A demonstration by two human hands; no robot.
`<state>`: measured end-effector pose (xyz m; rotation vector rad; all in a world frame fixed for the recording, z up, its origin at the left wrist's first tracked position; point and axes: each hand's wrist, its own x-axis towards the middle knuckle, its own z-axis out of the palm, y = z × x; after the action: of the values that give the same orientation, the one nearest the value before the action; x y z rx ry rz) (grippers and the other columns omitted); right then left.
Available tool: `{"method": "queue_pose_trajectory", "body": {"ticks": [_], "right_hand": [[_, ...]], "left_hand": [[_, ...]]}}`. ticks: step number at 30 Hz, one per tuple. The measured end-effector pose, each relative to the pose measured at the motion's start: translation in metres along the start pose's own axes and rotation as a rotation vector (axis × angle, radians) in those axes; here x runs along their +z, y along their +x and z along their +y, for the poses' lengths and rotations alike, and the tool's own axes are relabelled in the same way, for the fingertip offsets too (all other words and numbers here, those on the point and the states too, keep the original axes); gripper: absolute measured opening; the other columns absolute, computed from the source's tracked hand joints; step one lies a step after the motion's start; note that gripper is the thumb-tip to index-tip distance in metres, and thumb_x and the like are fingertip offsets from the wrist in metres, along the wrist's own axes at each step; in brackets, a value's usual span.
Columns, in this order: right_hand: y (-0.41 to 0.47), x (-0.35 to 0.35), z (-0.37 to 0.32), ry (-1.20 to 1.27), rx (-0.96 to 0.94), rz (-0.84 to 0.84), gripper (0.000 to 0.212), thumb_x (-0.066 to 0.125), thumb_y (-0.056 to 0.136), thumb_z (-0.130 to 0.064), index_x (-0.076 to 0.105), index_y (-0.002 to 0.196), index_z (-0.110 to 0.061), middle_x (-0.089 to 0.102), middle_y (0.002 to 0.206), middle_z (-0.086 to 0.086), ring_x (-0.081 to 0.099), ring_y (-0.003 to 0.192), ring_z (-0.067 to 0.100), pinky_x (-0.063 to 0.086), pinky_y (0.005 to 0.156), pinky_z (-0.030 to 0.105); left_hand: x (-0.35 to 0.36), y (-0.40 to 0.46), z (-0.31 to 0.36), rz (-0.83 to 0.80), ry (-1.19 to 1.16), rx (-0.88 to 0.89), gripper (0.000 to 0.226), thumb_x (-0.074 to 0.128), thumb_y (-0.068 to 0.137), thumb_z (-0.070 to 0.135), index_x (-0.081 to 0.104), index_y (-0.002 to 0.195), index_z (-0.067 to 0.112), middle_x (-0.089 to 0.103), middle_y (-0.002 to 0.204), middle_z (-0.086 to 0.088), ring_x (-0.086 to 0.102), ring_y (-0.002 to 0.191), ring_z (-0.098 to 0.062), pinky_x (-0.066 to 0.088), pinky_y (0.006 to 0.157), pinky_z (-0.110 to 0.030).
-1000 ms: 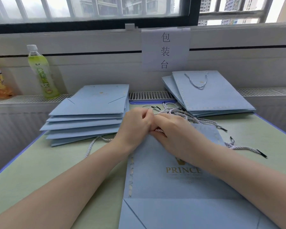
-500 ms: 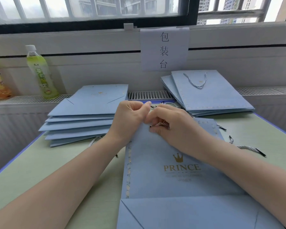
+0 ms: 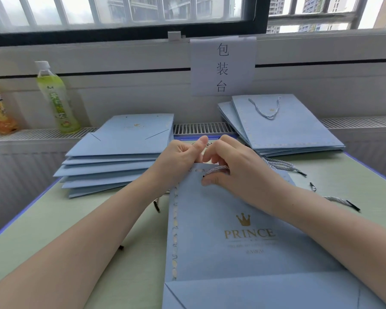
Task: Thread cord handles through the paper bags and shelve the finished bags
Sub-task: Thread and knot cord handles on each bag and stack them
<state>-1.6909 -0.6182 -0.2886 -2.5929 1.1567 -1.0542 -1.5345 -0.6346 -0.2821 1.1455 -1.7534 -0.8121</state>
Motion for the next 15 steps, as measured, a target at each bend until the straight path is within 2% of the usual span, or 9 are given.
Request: {"method": "queue_pose_trajectory", "body": {"ticks": [3,5,8,10,15], "right_hand": [[0.001,-0.002,0.005,0.026,-0.028,0.013,0.021,0.073,0.080,-0.019,0.062,0.097,-0.011,0.042,0.087,-0.011,0.044,0.079,-0.010,0.034,0.073,0.006],[0.002,-0.004,0.008,0.016,-0.032,0.035,0.014,0.069,0.084,-0.018,0.065,0.095,-0.011,0.047,0.091,-0.005,0.047,0.077,-0.008,0.034,0.074,0.006],[0.003,-0.009,0.012,-0.009,-0.018,0.052,0.007,0.065,0.088,-0.016,0.066,0.093,-0.011,0.053,0.088,-0.002,0.049,0.073,-0.001,0.035,0.071,0.007],[0.003,-0.012,0.012,-0.020,-0.004,0.028,0.006,0.063,0.089,-0.017,0.067,0.092,-0.013,0.058,0.084,-0.003,0.049,0.071,0.005,0.035,0.068,0.009],[0.002,-0.013,0.012,-0.052,0.019,-0.090,0.006,0.063,0.088,-0.017,0.066,0.093,-0.017,0.055,0.074,-0.003,0.047,0.069,0.010,0.040,0.066,0.024]], "left_hand": [[-0.004,0.000,0.000,-0.027,0.060,0.018,0.064,0.047,0.097,0.037,0.045,0.054,-0.011,0.035,0.051,-0.008,0.028,0.046,-0.019,0.025,0.046,-0.023],[-0.007,0.001,0.001,-0.005,0.118,0.049,0.063,0.050,0.096,0.035,0.047,0.058,-0.015,0.036,0.057,-0.009,0.027,0.051,-0.020,0.023,0.048,-0.026],[-0.010,0.003,0.004,0.031,0.251,0.126,0.051,0.053,0.095,0.028,0.038,0.054,0.002,0.025,0.051,-0.003,0.020,0.044,-0.010,0.018,0.042,-0.020],[-0.011,0.006,0.002,0.037,0.344,0.140,0.047,0.055,0.095,0.028,0.037,0.057,0.006,0.025,0.052,0.000,0.020,0.043,-0.009,0.018,0.043,-0.020],[-0.012,0.009,-0.005,0.054,0.536,0.084,0.051,0.050,0.096,0.034,0.028,0.055,0.014,0.024,0.051,0.003,0.025,0.046,-0.011,0.021,0.050,-0.027]]}}
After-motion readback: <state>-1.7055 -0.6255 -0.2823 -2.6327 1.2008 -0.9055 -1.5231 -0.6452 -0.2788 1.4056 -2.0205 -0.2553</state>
